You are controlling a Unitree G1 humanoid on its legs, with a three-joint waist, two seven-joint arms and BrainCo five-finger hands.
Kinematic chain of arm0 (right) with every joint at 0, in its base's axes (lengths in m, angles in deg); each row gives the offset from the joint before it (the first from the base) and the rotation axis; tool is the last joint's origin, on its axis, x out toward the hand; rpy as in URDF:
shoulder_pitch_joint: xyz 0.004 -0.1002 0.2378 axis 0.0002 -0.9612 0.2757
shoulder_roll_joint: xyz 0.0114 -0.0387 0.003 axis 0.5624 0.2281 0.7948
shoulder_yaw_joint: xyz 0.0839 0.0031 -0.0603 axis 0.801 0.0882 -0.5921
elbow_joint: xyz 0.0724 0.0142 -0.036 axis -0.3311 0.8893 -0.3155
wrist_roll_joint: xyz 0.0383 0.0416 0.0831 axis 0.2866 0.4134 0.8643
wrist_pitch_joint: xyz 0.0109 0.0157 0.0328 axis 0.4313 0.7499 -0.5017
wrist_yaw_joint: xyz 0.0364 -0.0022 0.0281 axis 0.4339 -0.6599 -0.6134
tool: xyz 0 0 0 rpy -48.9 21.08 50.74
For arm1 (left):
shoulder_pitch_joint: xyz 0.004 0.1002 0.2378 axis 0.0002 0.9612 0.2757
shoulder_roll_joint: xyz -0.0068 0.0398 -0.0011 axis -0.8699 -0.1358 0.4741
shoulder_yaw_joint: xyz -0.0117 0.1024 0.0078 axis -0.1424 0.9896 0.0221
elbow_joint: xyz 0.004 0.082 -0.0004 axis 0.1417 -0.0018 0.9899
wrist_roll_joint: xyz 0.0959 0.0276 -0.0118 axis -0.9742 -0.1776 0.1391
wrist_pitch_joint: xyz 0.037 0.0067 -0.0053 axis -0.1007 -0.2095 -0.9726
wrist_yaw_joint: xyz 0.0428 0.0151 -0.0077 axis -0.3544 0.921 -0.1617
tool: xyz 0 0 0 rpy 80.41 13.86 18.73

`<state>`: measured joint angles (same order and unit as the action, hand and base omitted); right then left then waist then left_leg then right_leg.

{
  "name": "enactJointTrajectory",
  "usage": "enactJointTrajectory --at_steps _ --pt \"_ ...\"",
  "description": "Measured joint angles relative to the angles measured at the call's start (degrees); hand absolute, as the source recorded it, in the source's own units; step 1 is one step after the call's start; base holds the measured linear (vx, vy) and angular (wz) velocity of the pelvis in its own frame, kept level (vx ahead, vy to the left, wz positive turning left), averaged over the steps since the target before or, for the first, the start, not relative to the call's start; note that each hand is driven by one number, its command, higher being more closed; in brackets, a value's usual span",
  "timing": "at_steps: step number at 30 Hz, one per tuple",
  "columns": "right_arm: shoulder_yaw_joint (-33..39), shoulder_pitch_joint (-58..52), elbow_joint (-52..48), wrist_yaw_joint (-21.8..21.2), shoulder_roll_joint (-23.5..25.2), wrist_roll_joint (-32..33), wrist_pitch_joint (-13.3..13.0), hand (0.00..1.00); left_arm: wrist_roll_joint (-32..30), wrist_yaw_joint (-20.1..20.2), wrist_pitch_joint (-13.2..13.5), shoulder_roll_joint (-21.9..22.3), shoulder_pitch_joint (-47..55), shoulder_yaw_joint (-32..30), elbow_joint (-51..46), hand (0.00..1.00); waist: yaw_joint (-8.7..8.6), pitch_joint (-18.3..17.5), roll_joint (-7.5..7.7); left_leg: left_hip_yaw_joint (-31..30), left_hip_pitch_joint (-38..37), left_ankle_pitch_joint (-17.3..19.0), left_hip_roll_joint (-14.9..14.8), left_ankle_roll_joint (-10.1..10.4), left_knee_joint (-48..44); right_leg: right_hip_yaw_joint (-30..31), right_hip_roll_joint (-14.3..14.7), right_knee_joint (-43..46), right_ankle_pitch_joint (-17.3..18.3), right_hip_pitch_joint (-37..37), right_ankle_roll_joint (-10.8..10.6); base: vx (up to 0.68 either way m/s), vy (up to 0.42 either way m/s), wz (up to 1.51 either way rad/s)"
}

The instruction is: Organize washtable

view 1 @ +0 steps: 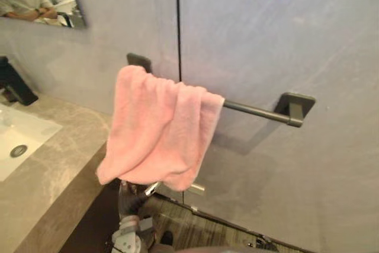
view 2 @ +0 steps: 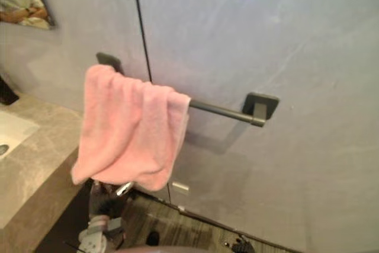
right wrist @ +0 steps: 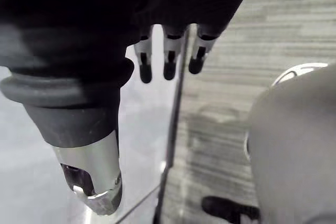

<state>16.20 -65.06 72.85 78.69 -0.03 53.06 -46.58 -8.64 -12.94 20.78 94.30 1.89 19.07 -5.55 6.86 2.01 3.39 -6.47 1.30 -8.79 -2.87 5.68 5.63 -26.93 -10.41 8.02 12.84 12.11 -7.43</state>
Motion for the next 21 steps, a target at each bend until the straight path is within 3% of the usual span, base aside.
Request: enactJointTrajectory --at_steps 12,15,21 --pt "-1.8 2.8 -1.1 0.3 2.0 -1.7 0.3 0.0 -0.1 2.6 -1.3 -0.4 0.7 -1.2 5.7 0.0 0.24 1.6 0.06 -1.9 0.7 -0.4 1.1 -0.1 -0.1 -2.8 -0.7 0.0 0.7 0.8 -0.3 0.0 -0.02 0.11" --pt "-1.3 3.3 -1.1 0.3 3.1 -1.7 0.3 0.0 -3.3 3.7 -1.3 -2.0 0.5 0.0 5.8 0.0 0.26 2.1 -0.21 -1.5 0.7 -0.4 0.9 -0.1 -0.1 -2.7 -0.9 -0.2 0.7 1.0 -0.3 0.01 -0.023 -0.01" --pt "-0.3 4.2 -1.0 1.6 3.6 -1.8 -0.2 0.0 -8.8 1.4 -0.1 -4.6 -0.4 2.8 -12.8 0.0 0.23 3.1 -0.51 -1.0 0.8 -0.1 0.8 -0.1 -0.1 -2.3 -0.5 -0.4 0.6 0.6 -0.3 -0.01 -0.014 -0.03"
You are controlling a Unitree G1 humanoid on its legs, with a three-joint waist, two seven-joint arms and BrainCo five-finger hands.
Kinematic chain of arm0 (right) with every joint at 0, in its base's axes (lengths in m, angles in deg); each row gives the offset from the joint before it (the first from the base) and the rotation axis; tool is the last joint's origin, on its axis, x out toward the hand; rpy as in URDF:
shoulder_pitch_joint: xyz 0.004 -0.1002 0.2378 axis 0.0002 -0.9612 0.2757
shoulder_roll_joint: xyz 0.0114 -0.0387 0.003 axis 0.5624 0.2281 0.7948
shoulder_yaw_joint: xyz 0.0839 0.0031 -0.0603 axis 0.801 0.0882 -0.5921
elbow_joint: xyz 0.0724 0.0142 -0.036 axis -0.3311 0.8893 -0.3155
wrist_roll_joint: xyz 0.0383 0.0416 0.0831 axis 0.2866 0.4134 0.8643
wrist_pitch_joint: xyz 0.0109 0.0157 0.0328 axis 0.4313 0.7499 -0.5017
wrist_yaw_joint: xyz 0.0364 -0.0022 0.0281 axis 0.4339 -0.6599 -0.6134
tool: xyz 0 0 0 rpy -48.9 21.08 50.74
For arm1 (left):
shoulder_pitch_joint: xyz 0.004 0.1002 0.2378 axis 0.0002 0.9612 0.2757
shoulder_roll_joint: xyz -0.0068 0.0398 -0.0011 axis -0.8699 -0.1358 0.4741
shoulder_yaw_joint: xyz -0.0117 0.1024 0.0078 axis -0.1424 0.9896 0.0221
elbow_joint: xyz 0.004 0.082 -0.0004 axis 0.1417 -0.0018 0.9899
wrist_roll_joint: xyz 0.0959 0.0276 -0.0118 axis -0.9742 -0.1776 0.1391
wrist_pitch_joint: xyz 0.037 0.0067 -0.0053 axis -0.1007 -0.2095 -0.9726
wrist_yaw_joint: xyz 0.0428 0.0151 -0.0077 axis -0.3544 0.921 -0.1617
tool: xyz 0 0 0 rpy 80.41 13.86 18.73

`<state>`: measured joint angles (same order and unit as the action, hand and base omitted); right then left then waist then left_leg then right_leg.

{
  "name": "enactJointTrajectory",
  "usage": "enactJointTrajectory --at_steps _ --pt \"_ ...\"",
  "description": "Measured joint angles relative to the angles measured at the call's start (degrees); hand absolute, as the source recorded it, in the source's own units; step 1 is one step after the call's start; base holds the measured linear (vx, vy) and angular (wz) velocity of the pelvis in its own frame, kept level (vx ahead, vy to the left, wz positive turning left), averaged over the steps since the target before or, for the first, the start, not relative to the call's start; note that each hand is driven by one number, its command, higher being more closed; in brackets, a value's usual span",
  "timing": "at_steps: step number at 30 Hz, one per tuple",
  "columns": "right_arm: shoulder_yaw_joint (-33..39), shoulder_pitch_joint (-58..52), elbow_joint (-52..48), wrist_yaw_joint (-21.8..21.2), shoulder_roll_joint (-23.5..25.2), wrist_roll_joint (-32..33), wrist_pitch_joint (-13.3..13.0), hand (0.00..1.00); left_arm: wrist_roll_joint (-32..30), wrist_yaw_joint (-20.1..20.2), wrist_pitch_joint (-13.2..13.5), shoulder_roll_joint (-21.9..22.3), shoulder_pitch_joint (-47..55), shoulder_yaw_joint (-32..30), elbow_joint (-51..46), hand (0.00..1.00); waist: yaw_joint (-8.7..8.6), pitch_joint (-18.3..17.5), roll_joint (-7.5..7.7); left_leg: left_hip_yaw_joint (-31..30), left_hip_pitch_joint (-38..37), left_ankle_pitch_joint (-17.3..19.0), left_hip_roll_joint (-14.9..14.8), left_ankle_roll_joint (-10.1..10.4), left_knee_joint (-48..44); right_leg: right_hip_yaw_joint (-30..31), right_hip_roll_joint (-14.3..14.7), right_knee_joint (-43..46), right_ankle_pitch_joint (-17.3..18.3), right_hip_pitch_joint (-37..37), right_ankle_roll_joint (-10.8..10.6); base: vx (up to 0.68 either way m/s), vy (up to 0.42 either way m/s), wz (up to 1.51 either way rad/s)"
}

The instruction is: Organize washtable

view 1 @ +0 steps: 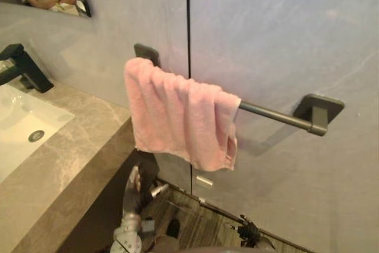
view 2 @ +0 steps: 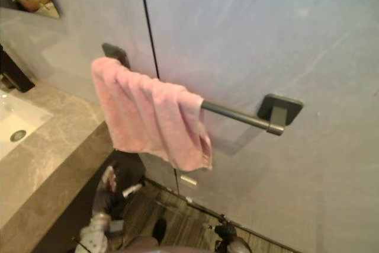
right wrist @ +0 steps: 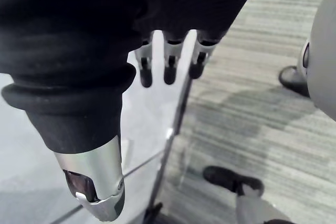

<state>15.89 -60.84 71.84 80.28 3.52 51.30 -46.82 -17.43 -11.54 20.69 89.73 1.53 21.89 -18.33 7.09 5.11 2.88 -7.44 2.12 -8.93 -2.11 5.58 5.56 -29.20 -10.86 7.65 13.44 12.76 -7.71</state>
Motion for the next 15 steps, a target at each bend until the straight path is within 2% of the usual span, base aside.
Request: enactJointTrajectory --at_steps 3,9,15 --pt "0.2 0.2 0.6 0.0 -0.1 -0.5 0.0 0.0 -2.3 -3.4 2.3 -0.7 -2.2 0.0 -7.2 0.0 -0.03 -0.1 0.22 0.5 0.0 0.1 0.0 0.1 0.0 0.9 0.2 -0.8 -0.5 0.0 0.0 0.01 -0.025 -0.08" --pt "2.4 1.0 3.1 -0.3 -0.4 -0.5 -0.1 0.0 -2.3 -6.1 3.0 -0.8 -3.0 -0.4 -12.8 0.0 -0.08 -0.1 0.32 1.7 0.1 0.5 -0.5 0.3 0.0 2.8 0.7 -1.8 -1.1 -0.6 0.3 -0.01 -0.019 -0.12" --pt "4.0 2.1 6.9 -0.7 -2.5 -0.5 0.0 0.0 -1.1 -8.2 4.0 -0.9 -4.0 -2.6 -14.1 0.0 -0.52 -0.2 0.23 2.4 0.1 0.6 -1.2 0.4 0.0 4.4 1.3 -1.9 -1.4 -1.4 0.8 -0.02 -0.021 -0.13"
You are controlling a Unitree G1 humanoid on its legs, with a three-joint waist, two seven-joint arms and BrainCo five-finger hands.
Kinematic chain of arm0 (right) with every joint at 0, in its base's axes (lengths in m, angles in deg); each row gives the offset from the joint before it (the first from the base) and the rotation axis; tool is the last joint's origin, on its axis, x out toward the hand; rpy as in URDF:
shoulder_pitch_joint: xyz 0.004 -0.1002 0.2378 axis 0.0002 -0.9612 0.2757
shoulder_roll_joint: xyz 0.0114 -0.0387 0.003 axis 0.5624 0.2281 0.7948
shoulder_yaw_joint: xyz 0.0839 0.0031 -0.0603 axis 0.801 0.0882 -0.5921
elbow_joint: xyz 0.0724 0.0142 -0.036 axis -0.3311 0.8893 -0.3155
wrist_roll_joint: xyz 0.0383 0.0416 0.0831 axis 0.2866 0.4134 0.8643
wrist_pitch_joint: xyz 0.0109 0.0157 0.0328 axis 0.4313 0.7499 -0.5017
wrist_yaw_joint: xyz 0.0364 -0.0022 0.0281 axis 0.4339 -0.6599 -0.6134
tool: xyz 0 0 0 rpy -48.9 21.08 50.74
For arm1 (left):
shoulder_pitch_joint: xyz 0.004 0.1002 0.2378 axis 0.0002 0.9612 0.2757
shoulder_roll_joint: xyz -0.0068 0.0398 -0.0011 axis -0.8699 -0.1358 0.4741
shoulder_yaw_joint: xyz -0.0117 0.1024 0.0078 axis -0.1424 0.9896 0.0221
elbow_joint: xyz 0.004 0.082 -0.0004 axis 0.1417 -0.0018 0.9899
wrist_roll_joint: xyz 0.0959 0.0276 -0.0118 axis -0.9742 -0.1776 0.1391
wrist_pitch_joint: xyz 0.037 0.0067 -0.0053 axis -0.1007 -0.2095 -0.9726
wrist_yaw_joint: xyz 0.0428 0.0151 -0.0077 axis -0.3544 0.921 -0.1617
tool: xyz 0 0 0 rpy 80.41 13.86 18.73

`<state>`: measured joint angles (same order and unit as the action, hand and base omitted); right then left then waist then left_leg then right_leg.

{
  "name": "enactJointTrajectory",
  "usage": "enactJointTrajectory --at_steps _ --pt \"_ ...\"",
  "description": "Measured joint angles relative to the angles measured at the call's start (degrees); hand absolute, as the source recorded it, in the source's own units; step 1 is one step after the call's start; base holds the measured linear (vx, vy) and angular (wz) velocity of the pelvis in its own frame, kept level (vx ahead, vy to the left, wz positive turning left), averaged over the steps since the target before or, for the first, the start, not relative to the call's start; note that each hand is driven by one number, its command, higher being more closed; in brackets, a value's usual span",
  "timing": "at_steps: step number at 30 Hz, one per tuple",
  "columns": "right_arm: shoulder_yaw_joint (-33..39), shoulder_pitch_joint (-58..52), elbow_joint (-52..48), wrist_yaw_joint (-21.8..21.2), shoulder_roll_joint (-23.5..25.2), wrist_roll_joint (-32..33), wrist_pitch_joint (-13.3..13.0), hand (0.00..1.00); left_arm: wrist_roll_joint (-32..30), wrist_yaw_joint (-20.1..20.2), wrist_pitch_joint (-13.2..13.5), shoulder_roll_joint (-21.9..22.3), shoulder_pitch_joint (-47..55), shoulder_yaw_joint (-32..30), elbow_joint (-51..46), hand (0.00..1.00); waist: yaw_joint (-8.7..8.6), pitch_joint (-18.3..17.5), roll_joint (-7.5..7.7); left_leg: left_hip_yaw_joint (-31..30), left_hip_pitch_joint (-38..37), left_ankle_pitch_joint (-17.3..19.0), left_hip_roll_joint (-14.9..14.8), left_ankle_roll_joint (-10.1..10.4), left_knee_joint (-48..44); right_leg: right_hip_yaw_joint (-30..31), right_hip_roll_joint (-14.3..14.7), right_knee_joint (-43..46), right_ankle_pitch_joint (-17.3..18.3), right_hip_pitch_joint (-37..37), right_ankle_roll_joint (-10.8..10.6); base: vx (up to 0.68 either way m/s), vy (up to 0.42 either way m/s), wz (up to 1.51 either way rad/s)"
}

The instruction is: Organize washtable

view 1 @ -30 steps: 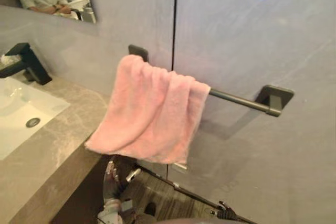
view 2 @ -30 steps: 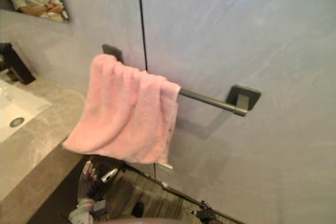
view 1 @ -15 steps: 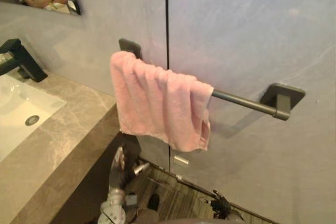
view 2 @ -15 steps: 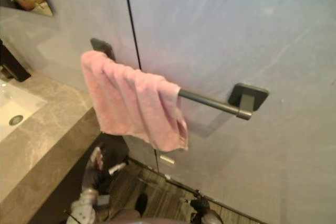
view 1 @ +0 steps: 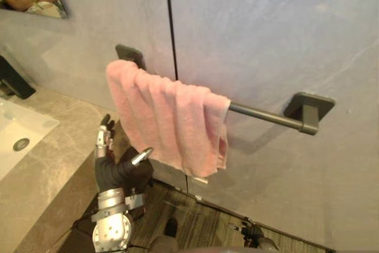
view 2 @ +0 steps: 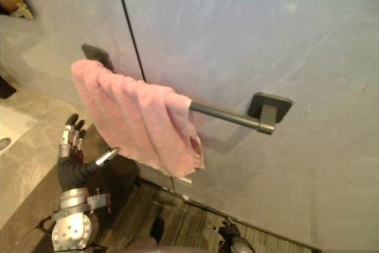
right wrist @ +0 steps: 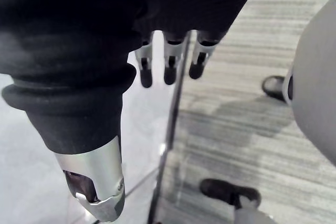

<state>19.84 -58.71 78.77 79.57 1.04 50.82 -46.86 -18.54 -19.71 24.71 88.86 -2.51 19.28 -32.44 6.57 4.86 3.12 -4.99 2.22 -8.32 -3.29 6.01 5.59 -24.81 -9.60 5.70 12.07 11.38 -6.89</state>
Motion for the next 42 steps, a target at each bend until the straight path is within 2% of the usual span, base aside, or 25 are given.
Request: enactJointTrajectory --at_steps 3,5,10,14,15,18,26,32,42 --pt "0.0 -0.2 2.3 -0.9 -1.2 0.0 0.2 0.0 1.3 -0.5 0.8 -0.1 0.0 -2.7 -1.0 0.0 -0.21 0.0 -0.03 0.6 0.2 0.1 -0.6 0.1 0.0 1.9 0.4 0.0 -0.3 -1.0 0.4 -0.03 -0.012 -0.21" --pt "0.8 -0.3 2.3 -1.0 -1.3 0.2 0.2 0.0 2.4 -1.0 1.0 -0.1 -0.1 -4.1 -1.0 0.0 -1.03 -0.1 0.07 0.8 0.4 0.0 -0.9 0.1 0.0 2.4 0.7 0.1 -0.3 -1.5 0.5 -0.02 -0.015 -0.1" --pt "0.7 -0.3 2.8 -1.4 -1.7 0.2 0.3 0.0 7.6 -0.5 1.0 -0.6 -1.3 -5.1 -0.9 0.0 -1.58 -1.0 -0.35 1.3 0.4 0.0 -1.2 0.1 0.0 3.2 0.9 0.1 -0.5 -1.9 0.7 -0.02 -0.008 -0.08" --pt "0.8 -0.3 2.7 -2.2 -2.2 0.2 0.5 0.0 10.4 0.6 0.9 -1.6 -1.8 -9.5 -0.1 0.0 -1.96 -1.2 -0.77 2.7 0.5 0.1 -2.1 0.1 0.1 5.0 1.6 0.1 -0.8 -3.0 1.3 -0.03 -0.014 -0.19" --pt "0.8 -0.2 2.3 -2.2 -2.2 0.2 0.5 0.0 10.9 1.1 0.9 -2.1 -1.9 -10.6 0.8 0.0 -2.55 -1.3 -0.82 2.9 0.4 0.1 -2.3 0.1 0.2 5.2 1.7 0.1 -0.9 -3.1 1.5 -0.03 -0.018 -0.13" --pt "0.8 -0.2 1.6 -2.5 -2.5 0.2 0.7 0.0 12.4 2.1 0.4 -4.1 -3.9 -12.3 5.4 0.0 -2.62 -1.4 -1.14 3.7 0.3 0.1 -2.7 0.1 0.3 6.2 1.9 0.1 -1.1 -3.6 1.7 -0.02 -0.009 -0.17" --pt "0.6 -0.8 0.3 -3.5 -3.0 0.2 1.0 0.0 13.3 3.0 -0.7 -5.9 -5.9 -17.4 9.3 0.0 -2.82 -1.4 -1.03 5.4 -0.2 0.4 -2.8 0.4 0.4 8.1 1.8 -0.9 -1.6 -4.0 1.8 -0.01 -0.001 -0.12" --pt "0.3 -1.3 -0.9 -4.6 -3.1 0.2 1.8 0.0 13.4 3.1 -1.3 -7.3 -6.2 -18.9 12.3 0.0 -2.85 -1.4 -0.41 6.7 -0.1 0.5 -2.9 0.5 0.4 9.4 1.7 -1.2 -2.1 -4.6 2.2 0.01 -0.005 -0.12" --pt "-0.4 -1.8 -2.6 -5.6 -3.2 0.2 2.2 0.0 15.5 5.5 -1.6 -9.5 -7.3 -19.4 13.4 0.0 -4.2 -1.6 0.22 9.7 -0.5 1.3 -3.5 0.4 0.4 12.6 1.9 -2.1 -3.2 -5.8 2.2 -0.02 -0.002 -0.15"
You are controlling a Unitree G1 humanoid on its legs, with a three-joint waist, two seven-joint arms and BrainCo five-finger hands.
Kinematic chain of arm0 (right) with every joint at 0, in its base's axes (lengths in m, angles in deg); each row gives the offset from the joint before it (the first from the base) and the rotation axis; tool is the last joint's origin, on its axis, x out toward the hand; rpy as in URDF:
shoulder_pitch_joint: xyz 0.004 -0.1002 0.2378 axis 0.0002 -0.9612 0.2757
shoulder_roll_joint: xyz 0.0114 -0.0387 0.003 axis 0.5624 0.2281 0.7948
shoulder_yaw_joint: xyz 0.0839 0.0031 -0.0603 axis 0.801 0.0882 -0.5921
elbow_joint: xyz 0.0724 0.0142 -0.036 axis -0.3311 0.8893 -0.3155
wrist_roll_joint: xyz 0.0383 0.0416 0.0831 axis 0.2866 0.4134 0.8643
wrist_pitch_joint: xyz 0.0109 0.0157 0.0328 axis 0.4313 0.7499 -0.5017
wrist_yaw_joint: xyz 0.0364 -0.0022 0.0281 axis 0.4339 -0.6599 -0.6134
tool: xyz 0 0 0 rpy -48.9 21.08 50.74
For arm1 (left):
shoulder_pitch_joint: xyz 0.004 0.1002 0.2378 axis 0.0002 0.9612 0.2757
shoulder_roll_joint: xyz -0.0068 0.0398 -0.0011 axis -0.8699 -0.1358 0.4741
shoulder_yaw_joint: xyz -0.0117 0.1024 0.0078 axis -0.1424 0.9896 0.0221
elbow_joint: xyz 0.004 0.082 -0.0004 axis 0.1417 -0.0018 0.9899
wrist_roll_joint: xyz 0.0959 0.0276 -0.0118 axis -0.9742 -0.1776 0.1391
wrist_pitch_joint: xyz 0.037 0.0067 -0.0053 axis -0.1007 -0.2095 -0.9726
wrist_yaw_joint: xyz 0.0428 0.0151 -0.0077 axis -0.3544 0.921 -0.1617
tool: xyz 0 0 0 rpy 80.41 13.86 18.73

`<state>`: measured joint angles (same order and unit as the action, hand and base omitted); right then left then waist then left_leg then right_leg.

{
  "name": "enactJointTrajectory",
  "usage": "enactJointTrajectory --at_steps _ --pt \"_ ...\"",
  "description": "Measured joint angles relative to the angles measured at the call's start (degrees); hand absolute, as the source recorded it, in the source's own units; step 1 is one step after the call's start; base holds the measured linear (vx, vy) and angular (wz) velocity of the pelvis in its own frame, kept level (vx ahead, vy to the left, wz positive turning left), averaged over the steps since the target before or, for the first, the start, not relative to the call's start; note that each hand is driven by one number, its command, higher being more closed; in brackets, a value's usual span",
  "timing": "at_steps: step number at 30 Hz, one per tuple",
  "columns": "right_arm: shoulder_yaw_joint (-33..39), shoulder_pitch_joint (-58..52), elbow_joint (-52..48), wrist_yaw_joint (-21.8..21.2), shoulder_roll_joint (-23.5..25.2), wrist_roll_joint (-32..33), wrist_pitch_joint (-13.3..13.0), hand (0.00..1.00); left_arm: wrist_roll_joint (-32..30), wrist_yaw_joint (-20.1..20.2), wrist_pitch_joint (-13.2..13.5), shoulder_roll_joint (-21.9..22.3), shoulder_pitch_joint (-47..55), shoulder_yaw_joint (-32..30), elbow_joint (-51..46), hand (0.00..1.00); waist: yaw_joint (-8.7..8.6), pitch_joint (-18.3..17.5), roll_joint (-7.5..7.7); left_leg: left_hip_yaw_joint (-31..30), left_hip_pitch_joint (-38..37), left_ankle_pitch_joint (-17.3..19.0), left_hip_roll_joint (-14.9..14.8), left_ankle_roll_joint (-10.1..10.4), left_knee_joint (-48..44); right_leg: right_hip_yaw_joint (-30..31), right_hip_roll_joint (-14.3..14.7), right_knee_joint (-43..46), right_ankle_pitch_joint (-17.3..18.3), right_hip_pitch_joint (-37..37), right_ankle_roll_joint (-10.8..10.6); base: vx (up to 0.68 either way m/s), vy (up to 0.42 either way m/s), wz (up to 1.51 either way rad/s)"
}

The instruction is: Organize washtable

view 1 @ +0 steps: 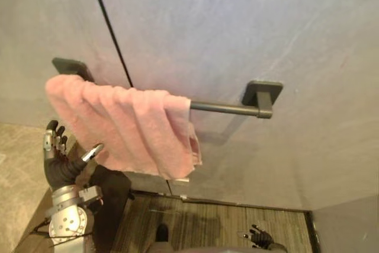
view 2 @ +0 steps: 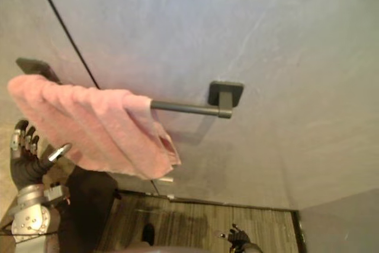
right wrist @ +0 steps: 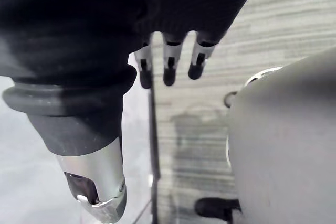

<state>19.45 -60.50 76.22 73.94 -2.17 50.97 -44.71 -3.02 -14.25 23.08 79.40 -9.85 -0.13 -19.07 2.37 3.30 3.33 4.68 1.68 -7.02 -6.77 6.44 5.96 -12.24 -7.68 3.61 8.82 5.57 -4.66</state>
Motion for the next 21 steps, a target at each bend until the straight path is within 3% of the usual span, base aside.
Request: enactJointTrajectory --at_steps 21 --pt "3.1 0.0 1.9 0.0 -0.4 0.0 0.0 0.0 7.0 6.1 0.1 -5.0 0.2 4.1 2.0 0.0 0.14 -0.3 0.33 2.2 -0.6 0.5 -0.5 0.2 0.0 2.4 0.4 -0.7 -0.6 -0.6 0.2 -0.01 -0.004 -0.06"
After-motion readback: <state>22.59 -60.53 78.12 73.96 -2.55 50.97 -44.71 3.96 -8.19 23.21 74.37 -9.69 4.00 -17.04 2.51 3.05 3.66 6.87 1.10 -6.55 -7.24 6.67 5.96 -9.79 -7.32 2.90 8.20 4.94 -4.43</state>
